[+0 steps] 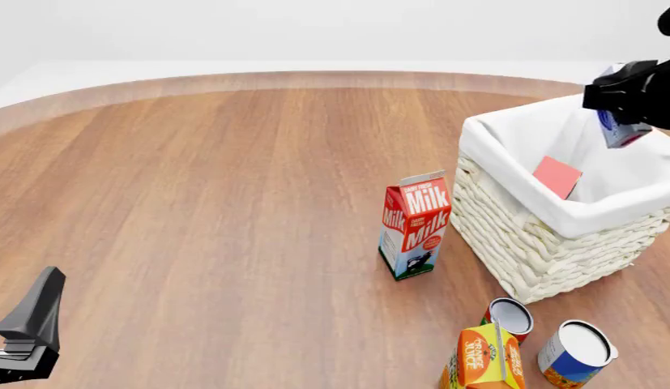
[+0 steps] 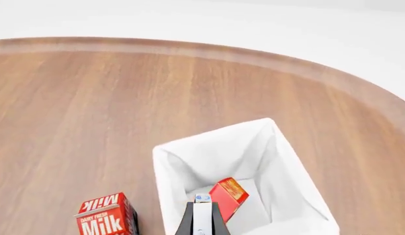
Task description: Pick up the cream cheese box and the butter, and put them in the basket.
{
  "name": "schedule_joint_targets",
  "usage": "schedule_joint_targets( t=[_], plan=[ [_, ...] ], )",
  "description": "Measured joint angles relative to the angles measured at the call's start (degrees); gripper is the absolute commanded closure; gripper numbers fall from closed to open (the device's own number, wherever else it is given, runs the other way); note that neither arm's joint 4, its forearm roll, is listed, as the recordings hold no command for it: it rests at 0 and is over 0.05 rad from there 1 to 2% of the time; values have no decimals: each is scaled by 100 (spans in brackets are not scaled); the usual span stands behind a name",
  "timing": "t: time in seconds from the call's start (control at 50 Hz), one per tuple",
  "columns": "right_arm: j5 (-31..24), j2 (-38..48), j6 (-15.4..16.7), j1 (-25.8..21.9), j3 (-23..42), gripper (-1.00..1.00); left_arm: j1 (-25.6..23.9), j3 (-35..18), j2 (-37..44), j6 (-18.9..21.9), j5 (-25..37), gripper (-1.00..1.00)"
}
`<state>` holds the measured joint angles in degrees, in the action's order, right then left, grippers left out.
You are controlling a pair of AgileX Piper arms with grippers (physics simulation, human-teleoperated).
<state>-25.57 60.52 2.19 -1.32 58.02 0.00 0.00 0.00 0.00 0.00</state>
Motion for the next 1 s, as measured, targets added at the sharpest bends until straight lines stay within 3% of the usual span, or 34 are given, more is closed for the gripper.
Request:
schedule_joint_targets(
  t=[1.0],
  plan=[
    [571, 391, 379, 885, -257, 100, 0, 0, 0, 0, 0, -100]
  ],
)
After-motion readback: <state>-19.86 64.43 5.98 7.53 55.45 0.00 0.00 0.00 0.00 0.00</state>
